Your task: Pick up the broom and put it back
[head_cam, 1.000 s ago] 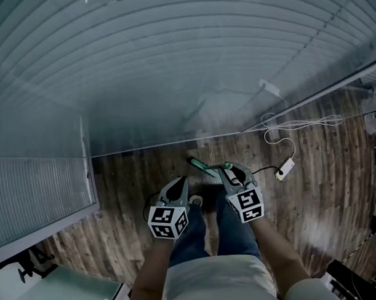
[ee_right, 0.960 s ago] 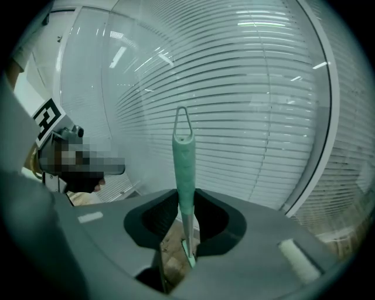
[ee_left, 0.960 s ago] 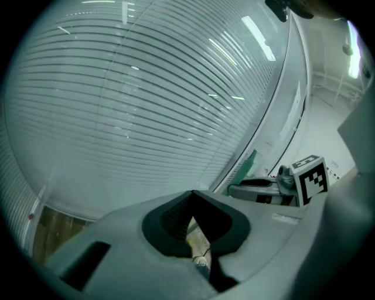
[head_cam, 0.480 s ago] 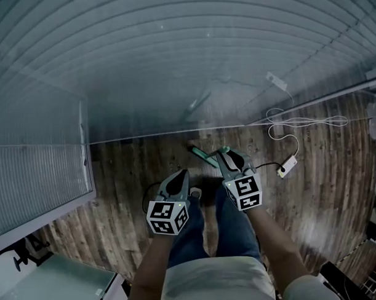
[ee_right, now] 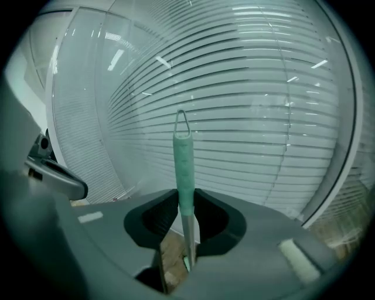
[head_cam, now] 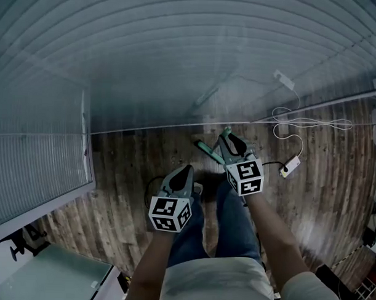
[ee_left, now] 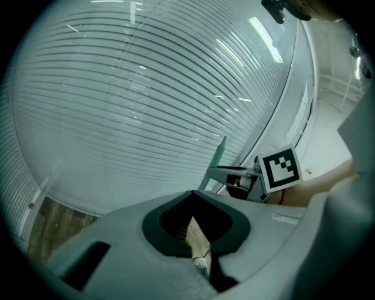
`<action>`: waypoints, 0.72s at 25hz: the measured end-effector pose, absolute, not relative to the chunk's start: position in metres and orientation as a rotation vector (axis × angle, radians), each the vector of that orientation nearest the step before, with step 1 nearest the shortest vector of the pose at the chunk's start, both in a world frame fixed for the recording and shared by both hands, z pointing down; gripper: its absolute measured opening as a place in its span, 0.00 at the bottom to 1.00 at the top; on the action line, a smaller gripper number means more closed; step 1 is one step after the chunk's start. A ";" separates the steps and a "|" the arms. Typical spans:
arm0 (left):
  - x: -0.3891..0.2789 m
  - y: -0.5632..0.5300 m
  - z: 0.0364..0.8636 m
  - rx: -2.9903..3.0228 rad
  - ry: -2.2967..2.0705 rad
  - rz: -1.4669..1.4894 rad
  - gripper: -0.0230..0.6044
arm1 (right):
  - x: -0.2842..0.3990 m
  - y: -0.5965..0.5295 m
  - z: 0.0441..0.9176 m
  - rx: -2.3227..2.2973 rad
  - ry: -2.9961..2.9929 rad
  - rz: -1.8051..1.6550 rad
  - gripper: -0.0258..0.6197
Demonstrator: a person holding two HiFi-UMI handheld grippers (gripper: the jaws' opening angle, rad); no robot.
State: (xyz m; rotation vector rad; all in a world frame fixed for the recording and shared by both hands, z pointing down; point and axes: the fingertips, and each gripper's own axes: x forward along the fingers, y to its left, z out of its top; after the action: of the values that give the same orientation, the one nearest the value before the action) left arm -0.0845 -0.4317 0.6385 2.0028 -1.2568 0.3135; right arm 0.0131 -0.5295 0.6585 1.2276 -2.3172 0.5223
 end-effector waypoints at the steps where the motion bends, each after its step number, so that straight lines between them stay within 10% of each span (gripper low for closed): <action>1: -0.086 -0.432 0.639 2.001 -1.259 0.312 0.04 | 0.012 -0.533 0.660 1.234 -2.318 0.522 0.19; 18: -0.097 -0.431 0.647 1.978 -1.272 0.294 0.04 | 0.002 -0.564 0.675 1.257 -2.314 0.529 0.19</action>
State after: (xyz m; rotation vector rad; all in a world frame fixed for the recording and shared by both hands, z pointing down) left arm -0.0969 -0.4309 0.6474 1.9780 -1.2724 0.2937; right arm 0.0023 -0.5639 0.6750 1.2566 -2.3137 0.5291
